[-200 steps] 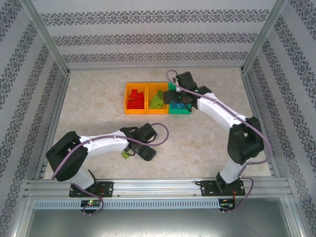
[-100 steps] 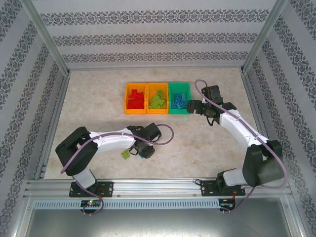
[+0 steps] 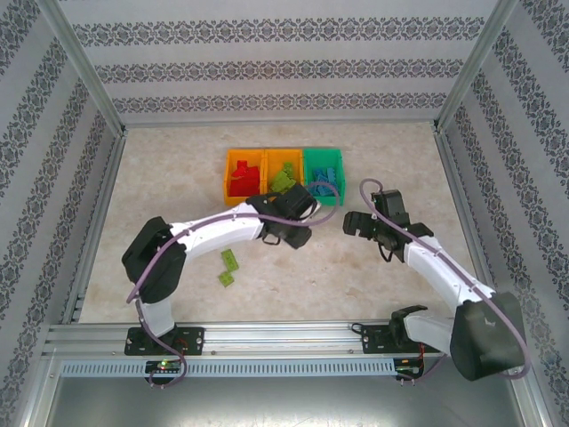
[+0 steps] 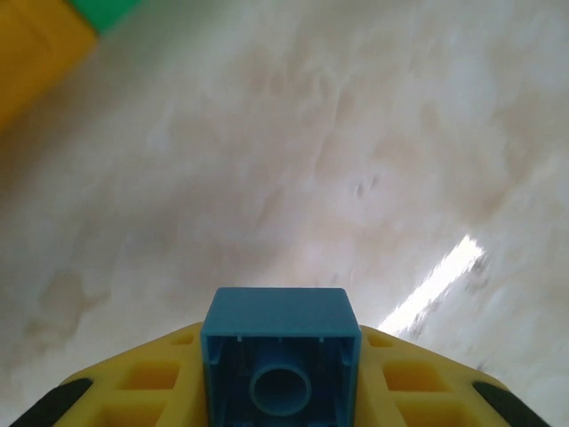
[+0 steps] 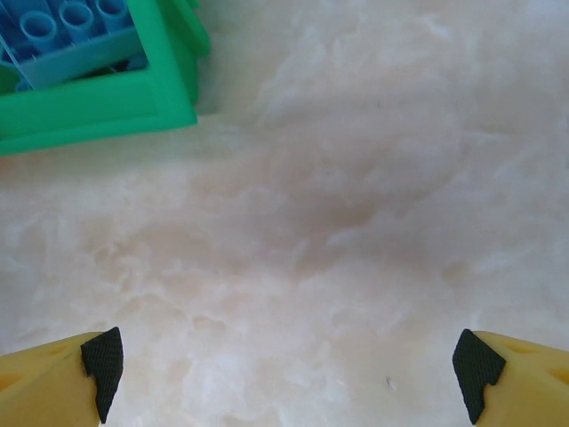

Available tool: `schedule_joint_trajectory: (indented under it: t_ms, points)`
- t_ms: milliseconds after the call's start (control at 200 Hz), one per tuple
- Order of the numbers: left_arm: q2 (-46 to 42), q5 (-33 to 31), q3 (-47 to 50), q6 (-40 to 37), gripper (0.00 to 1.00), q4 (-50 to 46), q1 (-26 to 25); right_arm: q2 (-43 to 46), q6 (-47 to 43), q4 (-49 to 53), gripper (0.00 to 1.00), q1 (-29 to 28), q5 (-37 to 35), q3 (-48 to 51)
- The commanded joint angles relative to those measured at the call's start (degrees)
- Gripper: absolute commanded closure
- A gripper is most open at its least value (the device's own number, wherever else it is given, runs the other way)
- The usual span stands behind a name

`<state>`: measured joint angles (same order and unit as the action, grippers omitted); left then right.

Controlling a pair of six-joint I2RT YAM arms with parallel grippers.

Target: Sort the legos into containers by color

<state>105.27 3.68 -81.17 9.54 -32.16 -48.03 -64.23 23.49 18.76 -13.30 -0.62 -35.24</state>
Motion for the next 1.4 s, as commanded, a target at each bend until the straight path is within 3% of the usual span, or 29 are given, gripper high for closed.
schedule_joint_trajectory:
  t_ms: [0,125,220,440,614,819,984,1059,1229,1394]
  points:
    - [3.83,5.23,-6.82,3.02,0.80,1.14,4.58,4.09,2.72,-3.54,0.02,-1.05,-0.12,3.99]
    - [10.80,15.47,-17.16,7.85,0.79,3.42,8.89,7.57,4.31,-6.02,0.02,-2.32,0.74,7.94]
    - [17.10,19.08,-26.33,10.27,0.79,2.63,10.38,8.61,5.46,-7.61,0.02,-3.35,1.68,9.63]
    - [27.51,18.12,-40.81,17.20,0.79,1.66,13.34,8.77,6.57,-8.41,0.02,-5.64,0.73,10.81]
    - [32.24,16.42,-45.59,23.53,0.75,2.82,15.13,8.37,6.83,-8.76,0.02,-6.12,0.91,10.67]
    - [33.21,12.53,-45.62,28.61,0.51,4.60,15.47,7.65,7.01,-8.96,0.02,-6.73,0.51,10.17]
    - [32.95,12.16,-45.61,35.17,0.21,5.98,15.42,7.54,6.12,-10.73,0.02,-9.79,-2.02,10.50]
    - [32.02,13.63,-45.45,37.93,0.00,7.98,15.12,6.91,4.24,-11.55,0.02,-12.44,-3.12,10.28]
    - [26.87,13.43,-43.02,38.90,0.00,10.60,14.18,4.22,-1.06,-11.86,0.02,-19.68,-5.64,7.63]
    - [19.48,10.18,-37.82,35.76,0.01,8.51,15.49,0.07,-7.19,-14.03,0.03,-26.81,-3.68,4.39]
